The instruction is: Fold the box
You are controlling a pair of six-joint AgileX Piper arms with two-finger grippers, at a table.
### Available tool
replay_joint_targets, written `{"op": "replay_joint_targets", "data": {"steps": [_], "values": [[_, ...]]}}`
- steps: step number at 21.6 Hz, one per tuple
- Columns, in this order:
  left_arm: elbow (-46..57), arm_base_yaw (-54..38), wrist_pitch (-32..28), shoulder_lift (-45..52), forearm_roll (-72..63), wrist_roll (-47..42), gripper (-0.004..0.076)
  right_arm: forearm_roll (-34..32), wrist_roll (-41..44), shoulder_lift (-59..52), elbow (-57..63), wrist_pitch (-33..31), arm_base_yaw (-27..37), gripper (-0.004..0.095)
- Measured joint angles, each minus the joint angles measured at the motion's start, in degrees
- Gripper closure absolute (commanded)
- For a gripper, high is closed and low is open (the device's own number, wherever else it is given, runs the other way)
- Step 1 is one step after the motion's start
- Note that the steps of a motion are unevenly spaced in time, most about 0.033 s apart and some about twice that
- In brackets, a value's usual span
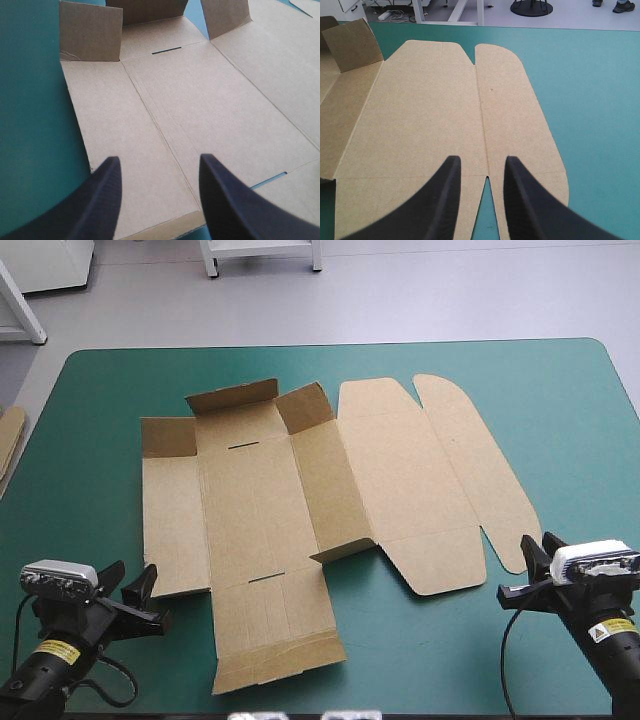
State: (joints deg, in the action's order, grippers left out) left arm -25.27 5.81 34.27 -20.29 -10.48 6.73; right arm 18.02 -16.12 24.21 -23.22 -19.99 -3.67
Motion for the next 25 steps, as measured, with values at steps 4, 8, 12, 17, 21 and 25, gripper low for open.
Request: {"op": "replay_joint_targets", "data": {"steps": [4, 8, 12, 17, 21, 25], "values": [[0.0, 0.0, 0.0, 0.0, 0.0, -3.5, 0.0362, 0.0, -0.3, 0.0, 0.0, -0.7, 0.0, 0.0621], [-1.1, 0.0, 0.0, -3.0, 0.0, -6.7, 0.0355, 0.0, -0.3, 0.1, -0.5, -0.9, 0.0, 0.0549], [-6.7, 0.0, 0.0, -11.8, 0.2, -7.4, 0.0355, -0.1, -0.3, 5.0, -4.9, -1.7, 0.0, 0.0501], [-15.5, -1.2, 3.7, -25.9, 9.0, -11.7, 0.0355, -0.1, -0.3, 18.8, -13.3, -3.7, 0.0, 0.0497], [-17.1, -11.1, 6.7, -32.0, 13.5, -12.4, 0.0355, -0.1, -0.3, 26.9, -19.2, -5.5, 0.0, 0.0497], [-17.1, -23.6, 6.8, -35.7, 7.7, -6.7, 0.0355, 0.0, -0.3, 31.2, -23.2, -6.3, -0.1, 0.0463]]}}
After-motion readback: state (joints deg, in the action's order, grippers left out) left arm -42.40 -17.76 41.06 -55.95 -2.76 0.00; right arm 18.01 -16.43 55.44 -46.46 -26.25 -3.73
